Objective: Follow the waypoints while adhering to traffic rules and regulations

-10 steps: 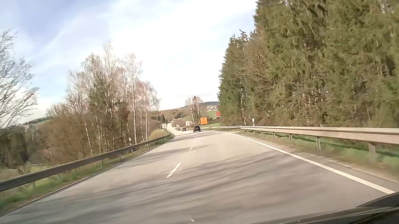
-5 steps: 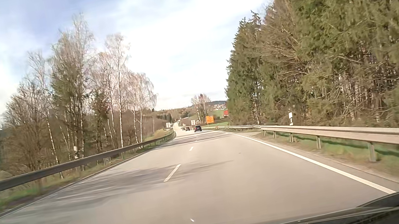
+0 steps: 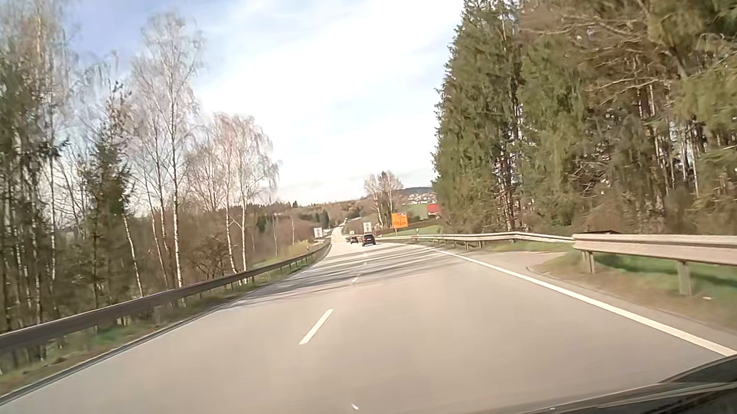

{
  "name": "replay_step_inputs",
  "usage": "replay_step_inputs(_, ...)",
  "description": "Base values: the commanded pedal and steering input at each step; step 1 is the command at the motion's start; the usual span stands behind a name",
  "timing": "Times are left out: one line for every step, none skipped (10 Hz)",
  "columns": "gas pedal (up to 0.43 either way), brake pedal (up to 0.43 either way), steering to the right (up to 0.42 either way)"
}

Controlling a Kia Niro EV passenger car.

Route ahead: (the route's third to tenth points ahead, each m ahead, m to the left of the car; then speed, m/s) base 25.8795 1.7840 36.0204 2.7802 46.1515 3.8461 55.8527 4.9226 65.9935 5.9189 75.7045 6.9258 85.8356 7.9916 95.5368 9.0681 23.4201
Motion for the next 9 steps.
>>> replay_step_inputs(0.000, 0.000, -0.011)
replay_step_inputs(0.000, 0.000, -0.011)
replay_step_inputs(0.000, 0.000, -0.011)
replay_step_inputs(0.000, 0.000, -0.011)
replay_step_inputs(0.000, 0.000, -0.011)
replay_step_inputs(0.000, 0.000, -0.011)
replay_step_inputs(0.000, 0.000, -0.011)
replay_step_inputs(0.000, 0.000, -0.011)
replay_step_inputs(0.000, 0.000, -0.011)
